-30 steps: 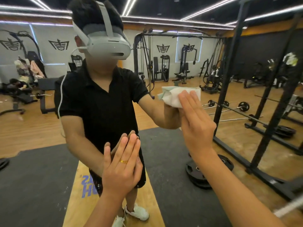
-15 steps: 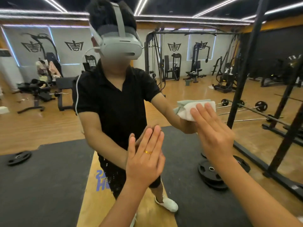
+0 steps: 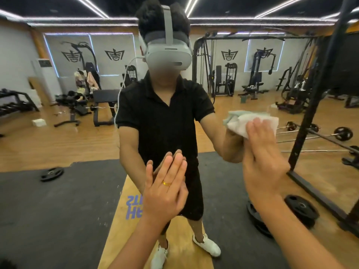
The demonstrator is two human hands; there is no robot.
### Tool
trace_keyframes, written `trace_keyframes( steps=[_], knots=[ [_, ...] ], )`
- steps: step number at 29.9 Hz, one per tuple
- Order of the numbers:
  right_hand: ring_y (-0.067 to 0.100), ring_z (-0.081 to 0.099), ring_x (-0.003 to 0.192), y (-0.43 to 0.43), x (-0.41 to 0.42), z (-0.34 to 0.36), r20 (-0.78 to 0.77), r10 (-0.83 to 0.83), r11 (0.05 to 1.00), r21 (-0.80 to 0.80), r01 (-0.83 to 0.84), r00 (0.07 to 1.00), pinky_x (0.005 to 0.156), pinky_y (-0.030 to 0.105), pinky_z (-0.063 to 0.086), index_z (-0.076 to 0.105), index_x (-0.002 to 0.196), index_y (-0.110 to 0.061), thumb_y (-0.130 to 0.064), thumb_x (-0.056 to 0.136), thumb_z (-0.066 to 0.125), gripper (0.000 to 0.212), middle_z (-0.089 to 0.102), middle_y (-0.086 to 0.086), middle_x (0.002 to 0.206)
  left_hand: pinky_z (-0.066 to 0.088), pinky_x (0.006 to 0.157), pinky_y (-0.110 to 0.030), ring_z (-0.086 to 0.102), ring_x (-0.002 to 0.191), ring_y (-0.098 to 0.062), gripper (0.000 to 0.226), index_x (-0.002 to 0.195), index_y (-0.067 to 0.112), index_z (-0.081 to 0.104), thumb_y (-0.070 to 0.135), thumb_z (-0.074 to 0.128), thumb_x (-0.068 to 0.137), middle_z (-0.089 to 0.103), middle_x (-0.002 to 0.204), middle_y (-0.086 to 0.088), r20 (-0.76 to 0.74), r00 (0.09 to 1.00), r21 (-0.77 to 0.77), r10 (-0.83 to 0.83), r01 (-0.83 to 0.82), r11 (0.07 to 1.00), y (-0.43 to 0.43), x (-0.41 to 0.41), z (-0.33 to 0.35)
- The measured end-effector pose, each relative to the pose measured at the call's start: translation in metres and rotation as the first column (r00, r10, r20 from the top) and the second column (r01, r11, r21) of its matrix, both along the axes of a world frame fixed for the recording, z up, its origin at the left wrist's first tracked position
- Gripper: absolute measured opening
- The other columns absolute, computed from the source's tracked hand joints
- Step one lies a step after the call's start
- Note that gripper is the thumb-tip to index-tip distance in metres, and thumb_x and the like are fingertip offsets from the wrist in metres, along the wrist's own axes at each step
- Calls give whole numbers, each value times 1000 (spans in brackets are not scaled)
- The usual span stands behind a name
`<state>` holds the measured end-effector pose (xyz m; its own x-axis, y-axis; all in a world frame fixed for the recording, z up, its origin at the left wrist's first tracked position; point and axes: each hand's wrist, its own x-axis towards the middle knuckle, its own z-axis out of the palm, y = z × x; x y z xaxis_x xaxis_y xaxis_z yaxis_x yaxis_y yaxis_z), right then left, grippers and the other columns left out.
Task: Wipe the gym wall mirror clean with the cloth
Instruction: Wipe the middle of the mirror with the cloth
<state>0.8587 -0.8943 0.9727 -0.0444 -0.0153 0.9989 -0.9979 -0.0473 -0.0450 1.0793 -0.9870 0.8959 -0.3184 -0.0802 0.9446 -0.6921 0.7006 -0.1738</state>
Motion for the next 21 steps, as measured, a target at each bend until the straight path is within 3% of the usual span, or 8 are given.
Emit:
trace_keyframes(
  steps=[5, 7, 10, 14, 18, 21],
  knots=[
    [33, 60, 130, 14, -31, -1, -315, 63, 991, 130, -23, 947, 110, 49, 50, 61, 135, -5, -5, 103, 62, 32, 60, 14, 140, 7, 128, -52, 28, 155, -25, 55, 151, 11, 45, 22, 52, 97, 42, 159, -10, 11, 1000, -15, 27, -27, 1000, 1, 1, 2],
    [33, 62, 128, 17, -53, 25, -309, 47, 996, 86, -21, 950, 108, 49, 51, 63, 133, -4, -6, 106, 58, 28, 63, 15, 136, 8, 128, -52, 25, 156, -24, 56, 152, 11, 44, 22, 51, 97, 37, 162, -9, 3, 1000, -32, 31, -31, 999, 1, -1, 2],
    [35, 65, 123, 19, -74, 61, -171, -10, 999, -38, 4, 985, 98, 49, 57, 68, 129, 0, -7, 108, 53, 26, 65, 14, 133, 8, 127, -53, 23, 156, -23, 56, 152, 11, 42, 24, 50, 98, 25, 169, -3, -1, 1000, -53, 28, -28, 998, 1, -2, 3],
    [34, 64, 124, 13, -54, 38, -65, -14, 999, -39, 11, 998, 95, 49, 58, 65, 135, -2, -6, 105, 59, 30, 62, 16, 138, 7, 127, -53, 24, 156, -24, 56, 151, 10, 42, 27, 50, 99, 23, 170, -2, -4, 999, -75, 41, -41, 996, 0, -3, 1],
    [28, 57, 135, 17, -40, -15, -291, 111, 989, 131, -76, 950, 113, 40, 47, 62, 138, -9, -2, 97, 70, 42, 57, 11, 144, 8, 127, -54, 26, 156, -26, 54, 150, 8, 44, 26, 50, 100, 27, 169, -4, -6, 999, -88, 44, -45, 995, -4, -3, -3],
    [28, 59, 133, 24, -72, 13, -396, 127, 985, 155, -70, 910, 110, 46, 50, 66, 133, -6, -4, 99, 69, 34, 61, 13, 140, 9, 127, -55, 26, 156, -27, 54, 150, 7, 44, 26, 51, 99, 27, 169, -5, -2, 999, -97, 50, -50, 994, -5, -4, -4]
  ],
)
